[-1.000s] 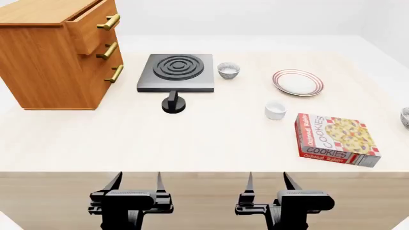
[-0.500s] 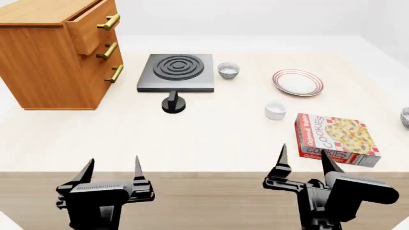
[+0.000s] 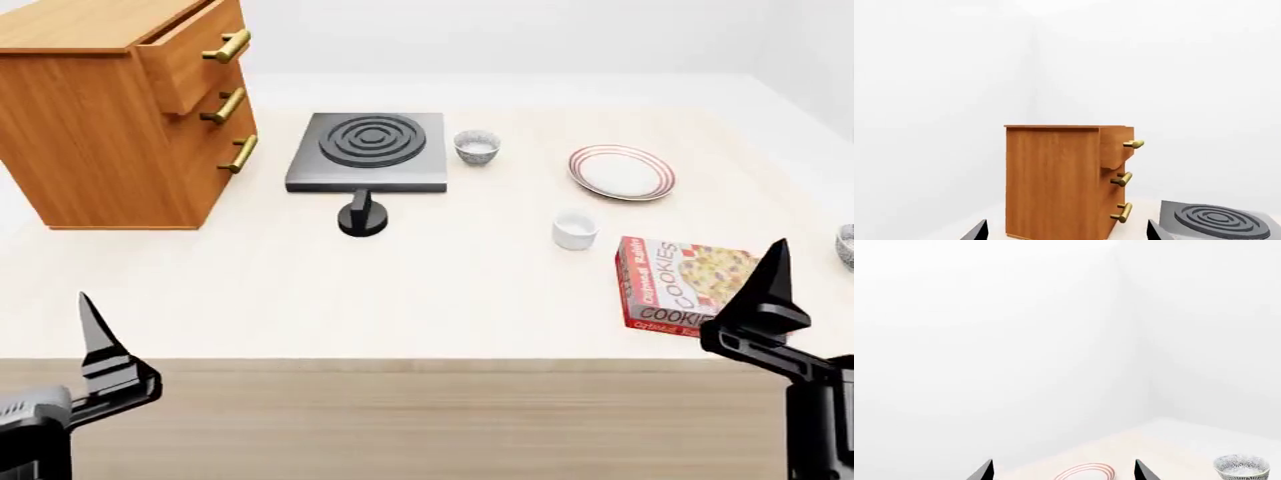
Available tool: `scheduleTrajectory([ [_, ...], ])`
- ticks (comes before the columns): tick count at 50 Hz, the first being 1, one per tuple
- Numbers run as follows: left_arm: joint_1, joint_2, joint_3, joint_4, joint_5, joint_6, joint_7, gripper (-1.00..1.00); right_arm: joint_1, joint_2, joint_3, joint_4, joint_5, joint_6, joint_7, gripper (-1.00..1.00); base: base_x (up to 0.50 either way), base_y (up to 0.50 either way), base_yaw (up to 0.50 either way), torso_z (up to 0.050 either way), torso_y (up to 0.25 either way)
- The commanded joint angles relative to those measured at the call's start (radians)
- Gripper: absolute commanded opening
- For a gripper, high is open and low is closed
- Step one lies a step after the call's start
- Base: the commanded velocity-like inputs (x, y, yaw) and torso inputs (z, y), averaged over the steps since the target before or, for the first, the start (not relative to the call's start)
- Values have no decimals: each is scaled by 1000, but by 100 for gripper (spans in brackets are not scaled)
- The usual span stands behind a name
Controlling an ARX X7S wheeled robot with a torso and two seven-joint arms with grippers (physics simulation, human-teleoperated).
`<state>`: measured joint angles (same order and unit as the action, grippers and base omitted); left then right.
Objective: Pick the akita bowl next to the cookies box and place it on the plate.
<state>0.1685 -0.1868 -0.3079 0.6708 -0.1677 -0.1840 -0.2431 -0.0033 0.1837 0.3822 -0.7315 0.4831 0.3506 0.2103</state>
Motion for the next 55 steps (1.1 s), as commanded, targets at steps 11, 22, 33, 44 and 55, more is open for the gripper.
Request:
scheduleTrajectory([
  [11,25,-17,-26,45,0,0,-31,100,-11,12,12,-19,40,-16,-5,100,0,-441,0,0,0],
  [22,32,-22,-23,41,6,2,-41,100,-15,17,1,-11,43,-23,-6,100,0,-500,0,0,0],
  [33,36,-27,-20,41,5,3,-48,100,-19,21,-6,-5,46,-29,-2,100,0,-500,0,0,0],
  [44,37,-34,-17,44,3,-1,-55,100,-20,26,-15,-1,45,-34,1,100,0,-500,0,0,0],
  [55,38,-39,-12,46,1,-1,-61,100,-23,30,-22,10,42,-47,0,100,0,-500,0,0,0],
])
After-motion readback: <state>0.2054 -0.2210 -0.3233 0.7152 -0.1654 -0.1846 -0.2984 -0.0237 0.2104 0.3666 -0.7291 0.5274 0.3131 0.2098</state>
